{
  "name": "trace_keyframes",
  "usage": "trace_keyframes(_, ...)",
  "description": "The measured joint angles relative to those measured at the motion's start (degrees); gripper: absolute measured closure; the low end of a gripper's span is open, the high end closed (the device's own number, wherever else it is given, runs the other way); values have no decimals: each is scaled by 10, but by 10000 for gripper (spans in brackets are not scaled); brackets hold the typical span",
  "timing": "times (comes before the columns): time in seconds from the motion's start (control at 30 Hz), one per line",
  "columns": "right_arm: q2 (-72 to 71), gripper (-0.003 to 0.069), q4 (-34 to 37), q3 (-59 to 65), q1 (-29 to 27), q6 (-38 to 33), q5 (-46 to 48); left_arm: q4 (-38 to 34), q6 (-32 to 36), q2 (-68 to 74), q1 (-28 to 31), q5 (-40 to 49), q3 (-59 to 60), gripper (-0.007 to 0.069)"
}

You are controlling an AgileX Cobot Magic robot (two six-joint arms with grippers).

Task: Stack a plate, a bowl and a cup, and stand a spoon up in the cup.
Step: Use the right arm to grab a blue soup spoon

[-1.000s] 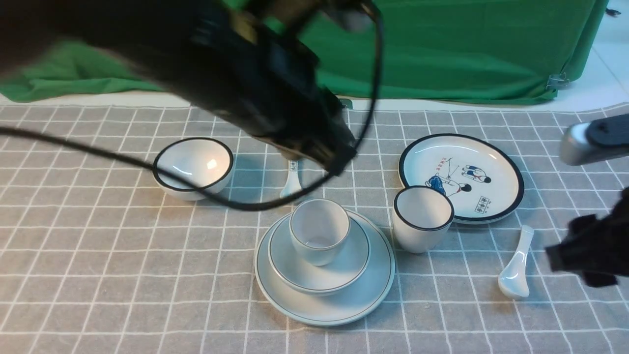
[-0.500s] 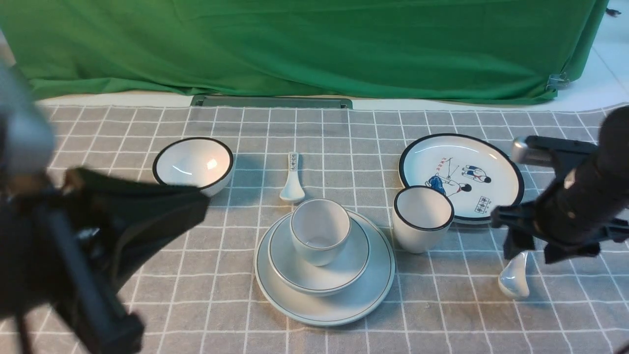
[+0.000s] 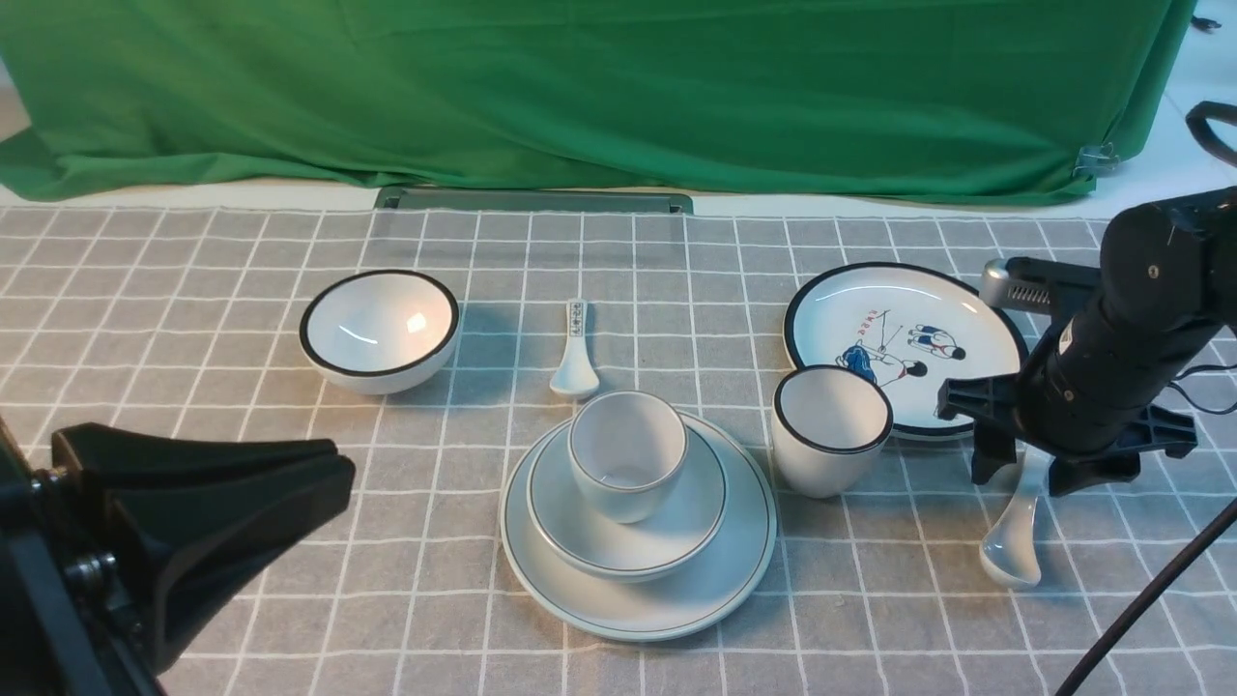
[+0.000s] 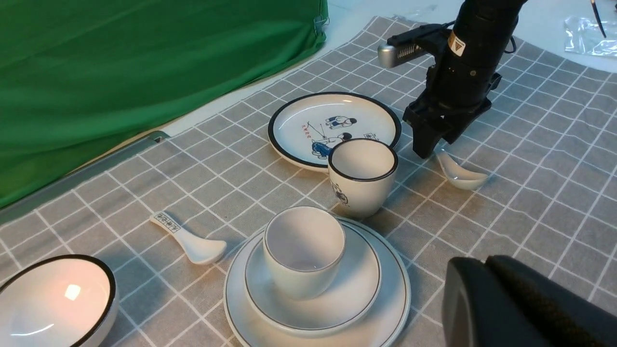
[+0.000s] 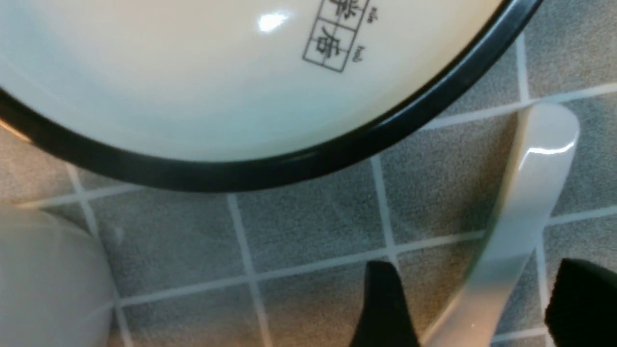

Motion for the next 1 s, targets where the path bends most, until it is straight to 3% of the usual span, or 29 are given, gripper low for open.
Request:
trace_keyframes(0.47, 45, 185, -6, -1, -14, 18, -24, 1, 8, 0, 0, 2, 0, 615)
trace_keyframes(0.6, 46, 258, -6, -4, -14, 9, -25, 1, 8, 0, 0, 2, 0, 615)
trace_keyframes(0.73, 47, 414, -7, -5, -13, -13, -29, 1, 9, 0, 0, 2, 0, 615)
trace_keyframes(0.77, 47, 422, -7, -5, -13, -15, -29, 1, 9, 0, 0, 2, 0, 615)
trace_keyframes(0.8, 47, 494, -7, -5, -13, -42, -30, 1, 11, 0, 0, 2, 0, 615)
trace_keyframes(1.0, 21, 491, -6, 1, -11, -95, -1, 1, 21, 0, 0, 5, 0, 615)
